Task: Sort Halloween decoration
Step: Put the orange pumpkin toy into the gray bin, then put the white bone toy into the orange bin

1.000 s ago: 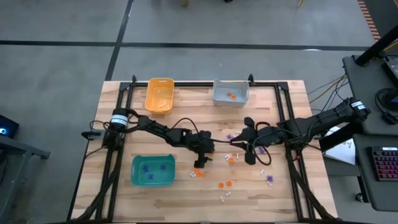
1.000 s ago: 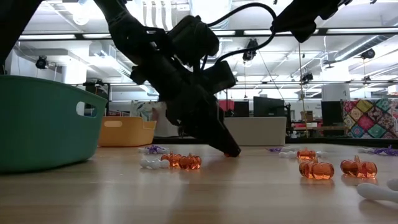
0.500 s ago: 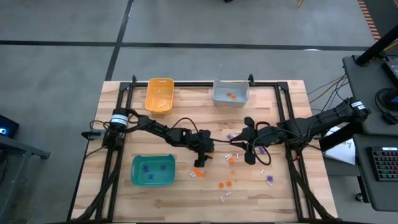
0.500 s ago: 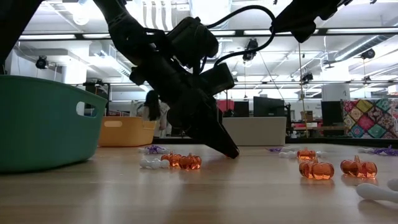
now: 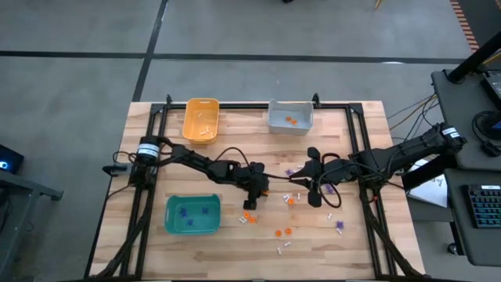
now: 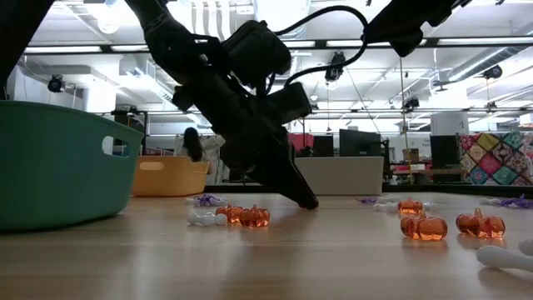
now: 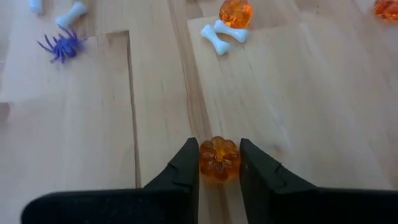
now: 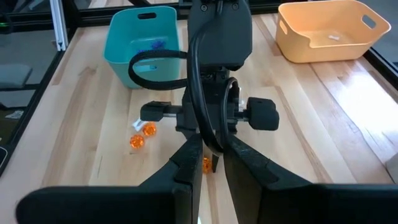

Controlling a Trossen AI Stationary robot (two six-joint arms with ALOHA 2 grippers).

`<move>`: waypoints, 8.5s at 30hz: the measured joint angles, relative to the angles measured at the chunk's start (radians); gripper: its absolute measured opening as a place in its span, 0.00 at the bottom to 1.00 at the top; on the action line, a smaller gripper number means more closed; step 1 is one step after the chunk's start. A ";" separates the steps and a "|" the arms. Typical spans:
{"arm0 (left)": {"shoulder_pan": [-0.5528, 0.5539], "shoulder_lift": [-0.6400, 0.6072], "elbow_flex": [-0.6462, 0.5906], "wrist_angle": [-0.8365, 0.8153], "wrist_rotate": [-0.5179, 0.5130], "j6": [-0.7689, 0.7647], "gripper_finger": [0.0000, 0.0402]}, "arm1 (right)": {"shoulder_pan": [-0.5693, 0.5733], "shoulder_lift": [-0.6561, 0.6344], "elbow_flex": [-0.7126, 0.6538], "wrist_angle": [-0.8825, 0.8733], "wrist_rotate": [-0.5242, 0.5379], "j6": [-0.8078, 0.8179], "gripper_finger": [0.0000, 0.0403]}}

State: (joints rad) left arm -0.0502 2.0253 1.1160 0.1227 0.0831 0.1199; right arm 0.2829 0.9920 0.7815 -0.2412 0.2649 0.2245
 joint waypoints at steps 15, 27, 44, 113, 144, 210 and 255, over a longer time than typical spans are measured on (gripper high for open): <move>0.142 -0.202 0.000 -0.064 0.001 0.172 0.13 | 0.000 0.000 0.000 0.004 0.103 0.003 0.14; 0.314 -0.173 0.123 0.000 0.002 0.160 0.13 | 0.000 0.000 0.000 0.015 0.103 0.003 0.14; 0.433 0.034 0.455 -0.230 0.004 0.116 0.13 | 0.000 0.000 0.000 0.011 0.104 0.003 0.14; 0.507 0.173 0.705 -0.523 -0.058 0.072 0.29 | 0.000 0.000 -0.002 0.007 0.104 0.003 0.14; 0.467 -0.149 0.551 -0.624 0.068 0.057 0.29 | 0.000 0.000 -0.004 -0.059 0.211 0.271 0.14; 0.330 -1.059 -0.760 0.484 0.059 -0.234 0.29 | -0.317 0.417 0.234 -0.388 -0.036 0.177 0.14; 0.330 -1.059 -0.760 0.482 0.058 -0.222 0.29 | -0.396 0.483 0.142 -0.515 -0.133 -0.172 0.35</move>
State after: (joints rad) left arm 0.2802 0.9662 0.3565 0.6048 0.1410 -0.1020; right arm -0.1128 1.4754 0.9237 -0.7567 0.1316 0.0522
